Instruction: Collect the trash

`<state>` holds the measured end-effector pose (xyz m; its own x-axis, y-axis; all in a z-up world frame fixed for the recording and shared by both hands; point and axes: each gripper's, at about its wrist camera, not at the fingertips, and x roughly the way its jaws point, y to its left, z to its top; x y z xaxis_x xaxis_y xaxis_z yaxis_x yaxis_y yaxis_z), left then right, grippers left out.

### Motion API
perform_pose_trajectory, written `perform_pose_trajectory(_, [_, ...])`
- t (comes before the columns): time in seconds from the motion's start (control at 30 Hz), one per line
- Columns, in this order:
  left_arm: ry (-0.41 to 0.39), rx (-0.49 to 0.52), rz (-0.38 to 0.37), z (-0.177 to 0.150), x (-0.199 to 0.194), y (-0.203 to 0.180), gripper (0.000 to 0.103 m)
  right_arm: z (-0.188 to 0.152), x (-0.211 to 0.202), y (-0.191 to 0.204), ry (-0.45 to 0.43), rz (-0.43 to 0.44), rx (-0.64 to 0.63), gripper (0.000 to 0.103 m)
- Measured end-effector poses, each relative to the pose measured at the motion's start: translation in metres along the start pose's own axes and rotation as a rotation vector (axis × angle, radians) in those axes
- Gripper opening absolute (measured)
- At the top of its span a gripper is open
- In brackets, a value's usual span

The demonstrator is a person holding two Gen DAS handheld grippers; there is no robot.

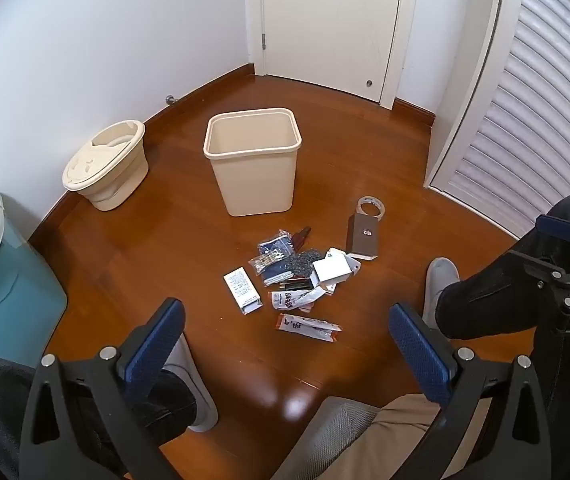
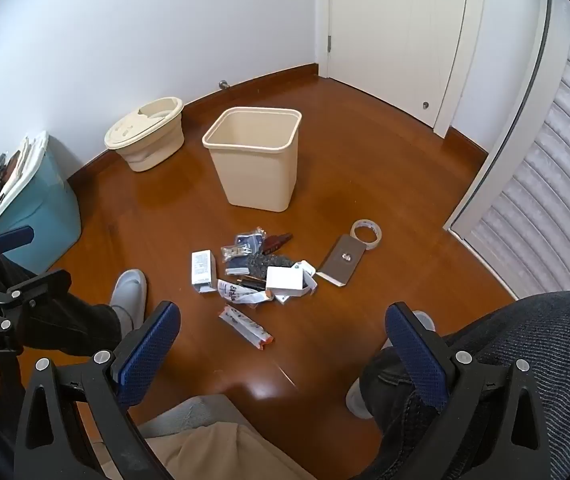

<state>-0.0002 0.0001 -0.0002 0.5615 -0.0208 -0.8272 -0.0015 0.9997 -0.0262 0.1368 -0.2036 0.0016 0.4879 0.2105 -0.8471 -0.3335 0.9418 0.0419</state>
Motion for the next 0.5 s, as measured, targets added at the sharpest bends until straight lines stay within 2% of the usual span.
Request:
perform_pose_trajectory(0.2, [-0.001,0.024,-0.008,-0.002,-0.002,0.001,0.103,0.0,0.0,0.0,0.0,0.01,0.005,0.103])
perform_pose_trajectory(0.23, [0.005,0.005,0.007,0.0,0.0,0.01,0.103,0.0,0.0,0.0,0.0,0.009,0.003,0.103])
perform_pose_trajectory(0.5, [0.008,-0.002,0.021,-0.003,0.001,0.008,0.103,0.001,0.001,0.001,0.0,0.004,0.001,0.103])
